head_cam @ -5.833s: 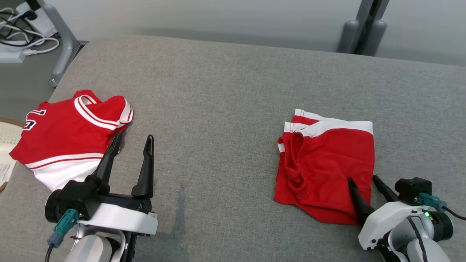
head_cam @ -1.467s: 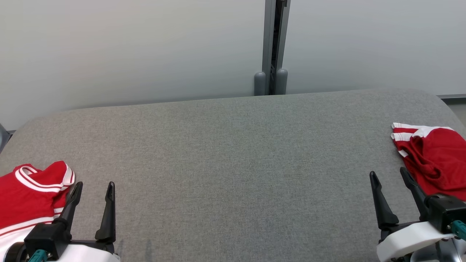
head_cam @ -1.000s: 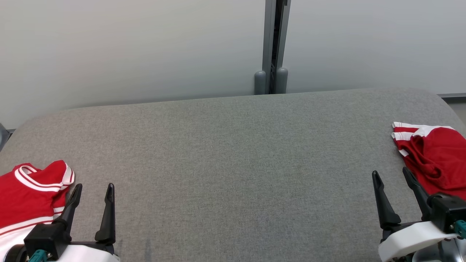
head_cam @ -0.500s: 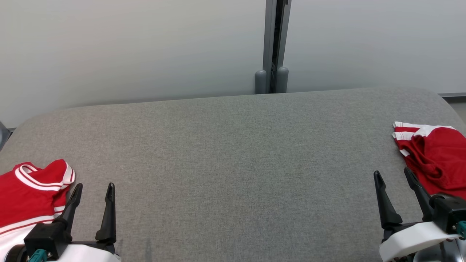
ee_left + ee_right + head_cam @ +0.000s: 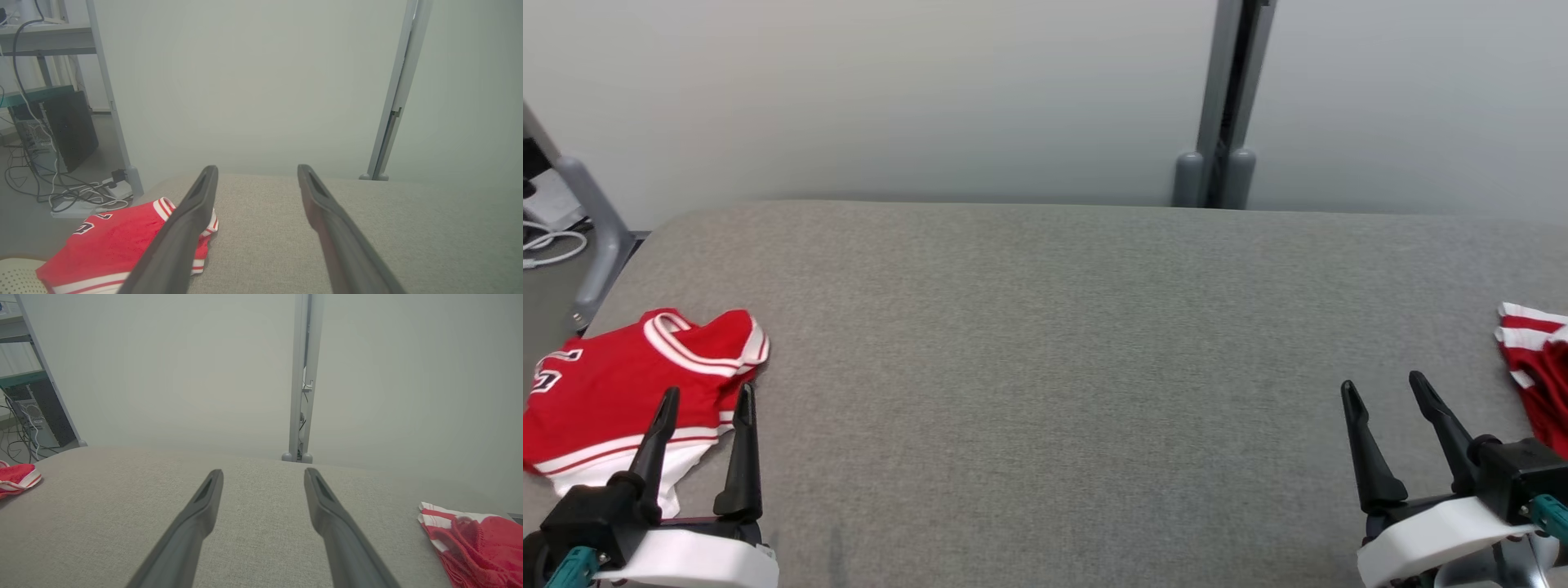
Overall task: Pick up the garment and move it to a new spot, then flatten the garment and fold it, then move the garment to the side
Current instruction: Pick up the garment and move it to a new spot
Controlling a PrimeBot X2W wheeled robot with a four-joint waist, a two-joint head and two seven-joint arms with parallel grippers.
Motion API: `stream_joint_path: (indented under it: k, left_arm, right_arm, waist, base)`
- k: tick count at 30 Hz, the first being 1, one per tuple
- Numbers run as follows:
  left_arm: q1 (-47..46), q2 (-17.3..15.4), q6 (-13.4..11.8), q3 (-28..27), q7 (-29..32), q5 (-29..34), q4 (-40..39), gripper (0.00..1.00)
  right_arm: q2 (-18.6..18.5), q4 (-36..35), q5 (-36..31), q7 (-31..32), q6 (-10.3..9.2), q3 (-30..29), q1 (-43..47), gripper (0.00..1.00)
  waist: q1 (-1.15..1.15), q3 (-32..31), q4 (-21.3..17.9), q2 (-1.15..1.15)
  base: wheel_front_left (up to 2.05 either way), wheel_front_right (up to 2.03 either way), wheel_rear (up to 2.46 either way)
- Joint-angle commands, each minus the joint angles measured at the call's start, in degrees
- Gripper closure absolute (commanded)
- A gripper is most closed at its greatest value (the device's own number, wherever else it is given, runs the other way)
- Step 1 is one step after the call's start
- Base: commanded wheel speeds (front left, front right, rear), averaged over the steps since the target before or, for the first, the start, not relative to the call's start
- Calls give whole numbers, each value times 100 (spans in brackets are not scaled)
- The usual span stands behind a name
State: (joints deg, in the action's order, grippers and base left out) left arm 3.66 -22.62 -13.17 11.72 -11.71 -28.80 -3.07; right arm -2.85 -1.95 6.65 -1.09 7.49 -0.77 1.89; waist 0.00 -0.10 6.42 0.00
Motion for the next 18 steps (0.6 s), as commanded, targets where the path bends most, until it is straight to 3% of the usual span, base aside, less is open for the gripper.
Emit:
stream_joint_path:
  k: [1, 11, 18]
  left_arm:
    - [-103, -39, -15, -48, -27, -24, -5, 0]
    - [-161, -2, -11, -153, -136, -118, 93, 0]
    - [-181, 38, 24, -157, -188, -140, 156, 0]
  right_arm:
    - [-17, -39, 34, -1, 1, 28, -7, 0]
    - [-18, -23, 52, 28, 1, 247, -160, 0]
    - [-22, 21, 98, -4, 0, 313, -199, 0]
  waist:
    - [0, 59, 271, 0]
    - [0, 171, 1241, 0]
    - [0, 164, 1593, 0]
  base:
    - [0, 0, 0]
    - [0, 0, 0]
    - [0, 0, 0]
